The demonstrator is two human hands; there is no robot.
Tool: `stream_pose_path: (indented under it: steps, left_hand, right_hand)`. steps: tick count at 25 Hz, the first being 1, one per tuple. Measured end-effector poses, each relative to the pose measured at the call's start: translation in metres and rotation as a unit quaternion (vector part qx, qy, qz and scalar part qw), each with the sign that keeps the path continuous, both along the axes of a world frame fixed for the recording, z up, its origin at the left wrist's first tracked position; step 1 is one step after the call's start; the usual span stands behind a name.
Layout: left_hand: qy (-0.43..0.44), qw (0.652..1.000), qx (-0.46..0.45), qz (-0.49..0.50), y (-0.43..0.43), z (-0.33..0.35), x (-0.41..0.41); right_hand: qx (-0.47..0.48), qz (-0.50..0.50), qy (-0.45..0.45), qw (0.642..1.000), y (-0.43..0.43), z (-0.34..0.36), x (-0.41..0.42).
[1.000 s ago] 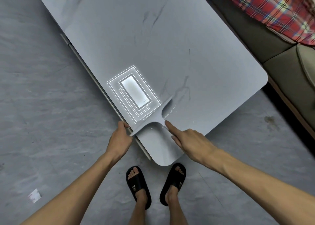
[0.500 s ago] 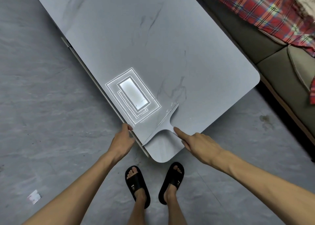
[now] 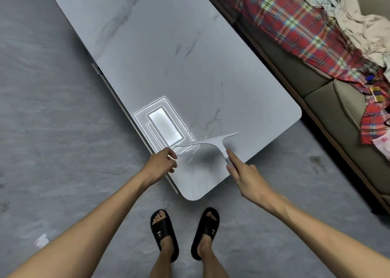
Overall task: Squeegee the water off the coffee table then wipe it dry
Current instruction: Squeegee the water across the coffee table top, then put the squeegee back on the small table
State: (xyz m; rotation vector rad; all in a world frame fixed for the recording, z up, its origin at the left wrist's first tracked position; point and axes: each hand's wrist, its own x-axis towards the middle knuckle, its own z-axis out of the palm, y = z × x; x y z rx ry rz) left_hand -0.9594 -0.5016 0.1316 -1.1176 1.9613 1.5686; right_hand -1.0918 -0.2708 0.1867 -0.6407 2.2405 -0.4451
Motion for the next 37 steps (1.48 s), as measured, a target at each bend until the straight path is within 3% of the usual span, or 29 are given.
stream_pose_path:
  steps: [3,8,12,17,25,30,37]
  left_hand:
    - [0.022,0.997,0.044,0.051,0.009,0.038,-0.001]
    - [0.068,0.985,0.099,0.121,0.028,0.103,0.019]
    - [0.092,0.973,0.099,0.190,0.059,0.150,0.065]
    - [0.109,0.946,0.099,0.289,0.105,0.191,0.159]
    - [0.057,0.869,0.011,0.491,0.236,0.216,0.390]
    - [0.012,0.822,0.009,0.570,0.365,0.216,0.534]
    - [-0.050,0.794,-0.027,0.606,0.533,0.202,0.694]
  right_hand:
    - [-0.086,-0.151,-0.128,0.976,-0.028,0.027,0.013]
    - [-0.071,-0.239,-0.315,0.916,-0.065,0.075,0.030]
    - [-0.039,-0.159,-0.421,0.892,-0.073,0.104,0.055]
    - [-0.005,-0.031,-0.459,0.888,-0.084,0.132,0.133]
    - [0.075,0.185,-0.440,0.875,-0.049,0.153,0.359]
    - [0.130,0.249,-0.433,0.856,0.031,0.152,0.513]
    - [0.156,0.291,-0.424,0.843,0.177,0.140,0.691]
